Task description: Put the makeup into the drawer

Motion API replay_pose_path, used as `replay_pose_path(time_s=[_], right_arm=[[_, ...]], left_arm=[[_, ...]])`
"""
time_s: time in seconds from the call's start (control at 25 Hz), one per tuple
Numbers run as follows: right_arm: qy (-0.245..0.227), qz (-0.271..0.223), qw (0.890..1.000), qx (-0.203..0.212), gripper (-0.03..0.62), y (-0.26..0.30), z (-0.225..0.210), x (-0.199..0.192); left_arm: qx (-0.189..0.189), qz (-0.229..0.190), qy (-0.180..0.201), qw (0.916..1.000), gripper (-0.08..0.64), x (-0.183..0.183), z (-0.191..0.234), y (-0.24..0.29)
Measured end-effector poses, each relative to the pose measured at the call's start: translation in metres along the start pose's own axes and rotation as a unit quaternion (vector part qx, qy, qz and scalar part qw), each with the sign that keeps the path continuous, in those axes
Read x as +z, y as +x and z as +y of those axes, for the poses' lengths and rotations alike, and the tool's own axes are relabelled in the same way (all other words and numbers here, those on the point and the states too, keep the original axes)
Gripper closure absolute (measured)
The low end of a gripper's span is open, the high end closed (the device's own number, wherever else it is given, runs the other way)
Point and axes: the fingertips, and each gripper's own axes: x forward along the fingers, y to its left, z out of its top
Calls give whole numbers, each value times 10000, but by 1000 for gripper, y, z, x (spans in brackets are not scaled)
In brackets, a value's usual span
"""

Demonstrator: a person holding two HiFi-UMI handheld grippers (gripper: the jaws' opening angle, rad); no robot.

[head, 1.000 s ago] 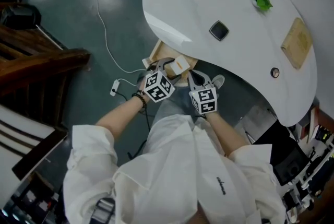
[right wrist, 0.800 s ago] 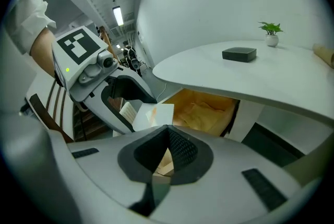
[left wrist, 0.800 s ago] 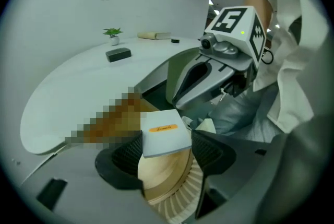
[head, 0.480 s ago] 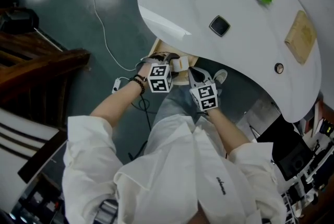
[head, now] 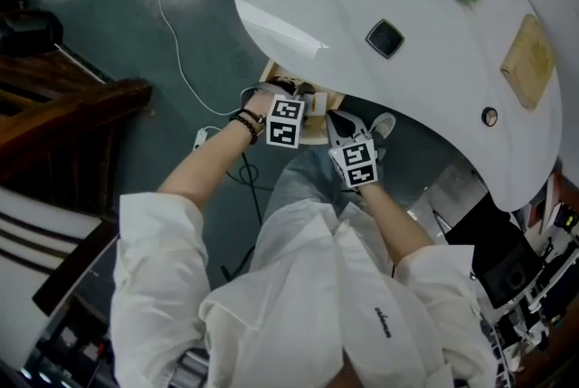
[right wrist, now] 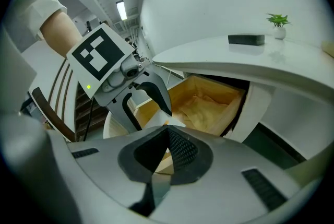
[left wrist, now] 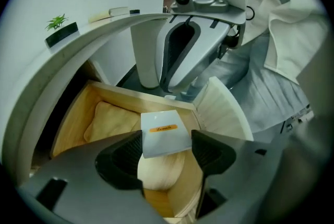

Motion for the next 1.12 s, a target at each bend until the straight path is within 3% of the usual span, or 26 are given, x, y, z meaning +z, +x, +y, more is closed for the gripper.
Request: replay_pose_path(time_s=[0.56,1.12], right_arm=[[26,197,9998,63,575,21,0,-21],[142,178,9997,46,575,25,-4,-23]], left_arm=[[-554,491,831,9938,253,-20,-11,59],[-698,523,786,9931,250,-32,-11,90]])
